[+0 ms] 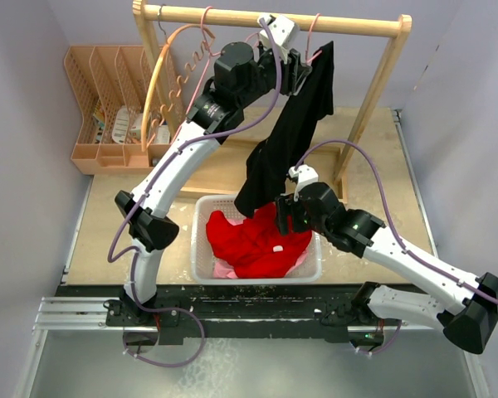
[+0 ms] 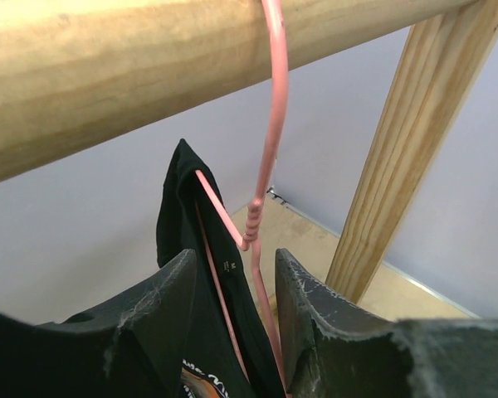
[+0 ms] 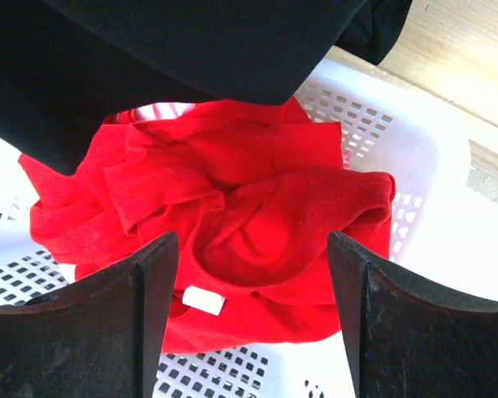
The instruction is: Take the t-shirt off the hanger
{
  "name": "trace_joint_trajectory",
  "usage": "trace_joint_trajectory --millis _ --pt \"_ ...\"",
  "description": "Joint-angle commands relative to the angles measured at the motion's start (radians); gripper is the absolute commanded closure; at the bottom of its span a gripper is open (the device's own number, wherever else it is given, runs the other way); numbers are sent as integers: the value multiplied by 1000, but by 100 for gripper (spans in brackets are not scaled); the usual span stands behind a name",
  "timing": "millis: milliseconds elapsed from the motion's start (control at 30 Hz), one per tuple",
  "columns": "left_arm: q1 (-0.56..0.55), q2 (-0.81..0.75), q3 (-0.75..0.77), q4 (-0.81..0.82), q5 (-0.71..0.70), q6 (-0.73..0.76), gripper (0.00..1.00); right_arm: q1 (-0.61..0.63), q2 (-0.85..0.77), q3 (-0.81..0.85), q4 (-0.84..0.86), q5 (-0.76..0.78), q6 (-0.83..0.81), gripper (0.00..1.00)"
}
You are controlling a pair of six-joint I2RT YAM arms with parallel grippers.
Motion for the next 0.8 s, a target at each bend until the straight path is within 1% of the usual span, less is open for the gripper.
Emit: trace_joint_trajectory --millis 0,367,433,533,600,667,700,767 --pt "-4 0 11 57 -5 14 53 2 -16 -6 32 -4 14 26" --pt "-3 21 10 57 3 11 55 3 -28 -17 31 -1 14 26" --pt "-3 25 10 57 4 10 61 2 -30 -17 33 -1 15 26" --pt "-3 30 8 57 2 14 74 2 -31 -18 33 -1 15 26" --pt "-4 32 4 58 2 15 84 2 -33 -18 34 -2 16 26" --pt "-4 34 3 60 0 18 97 2 -35 -19 34 -1 17 26" --pt "-3 35 1 62 -2 19 100 3 -37 -19 34 -2 16 26" --pt "-4 34 -2 69 -7 22 100 3 -42 -18 33 0 17 26"
